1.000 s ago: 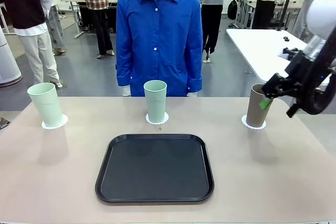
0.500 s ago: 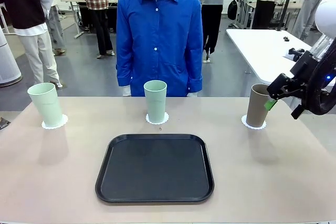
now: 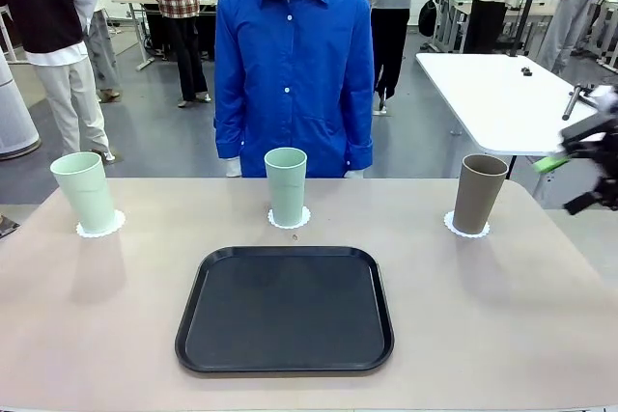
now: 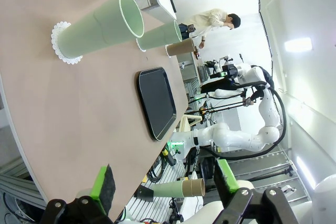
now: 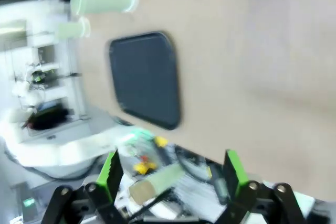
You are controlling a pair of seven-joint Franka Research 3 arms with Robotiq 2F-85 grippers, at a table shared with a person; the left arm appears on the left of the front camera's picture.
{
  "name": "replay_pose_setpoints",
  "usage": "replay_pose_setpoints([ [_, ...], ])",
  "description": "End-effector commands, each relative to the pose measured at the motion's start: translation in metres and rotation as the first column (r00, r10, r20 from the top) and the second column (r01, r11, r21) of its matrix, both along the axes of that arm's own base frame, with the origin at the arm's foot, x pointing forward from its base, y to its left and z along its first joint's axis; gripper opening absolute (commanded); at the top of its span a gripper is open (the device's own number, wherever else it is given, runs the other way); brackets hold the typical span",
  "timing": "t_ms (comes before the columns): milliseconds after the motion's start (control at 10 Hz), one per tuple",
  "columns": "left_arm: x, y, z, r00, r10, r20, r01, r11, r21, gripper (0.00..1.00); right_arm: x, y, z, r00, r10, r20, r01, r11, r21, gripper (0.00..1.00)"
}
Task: Place coasters on the table and set cups on them.
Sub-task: Take one Reusable plastic cup from the Flat Tray and place it on a coaster set by the human.
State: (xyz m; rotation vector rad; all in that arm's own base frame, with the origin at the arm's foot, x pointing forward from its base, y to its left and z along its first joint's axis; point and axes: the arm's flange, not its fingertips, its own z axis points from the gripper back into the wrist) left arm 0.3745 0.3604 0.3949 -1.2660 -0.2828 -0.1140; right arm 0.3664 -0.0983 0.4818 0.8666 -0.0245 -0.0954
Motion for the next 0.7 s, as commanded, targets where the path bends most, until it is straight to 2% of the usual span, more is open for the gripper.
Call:
replay_pose_setpoints([
  [0,0.0,0.0,0.002,1.0,0.005,0.0,-0.005,1.0,0.01,1.0,0.005,-0.059,-0.011,0.996,-0.081,-0.046,0.089,0.972,0.217,1.0],
  [300,0.0,0.0,0.002,1.0,0.005,0.0,-0.005,1.0,0.01,1.0,-0.015,-0.113,-0.048,0.991,-0.126,-0.039,0.131,0.918,0.374,1.0],
  [600,0.0,0.0,0.002,1.0,0.005,0.0,-0.005,1.0,0.01,1.0,-0.025,-0.149,-0.085,0.997,-0.081,-0.017,0.079,0.872,0.483,1.0],
])
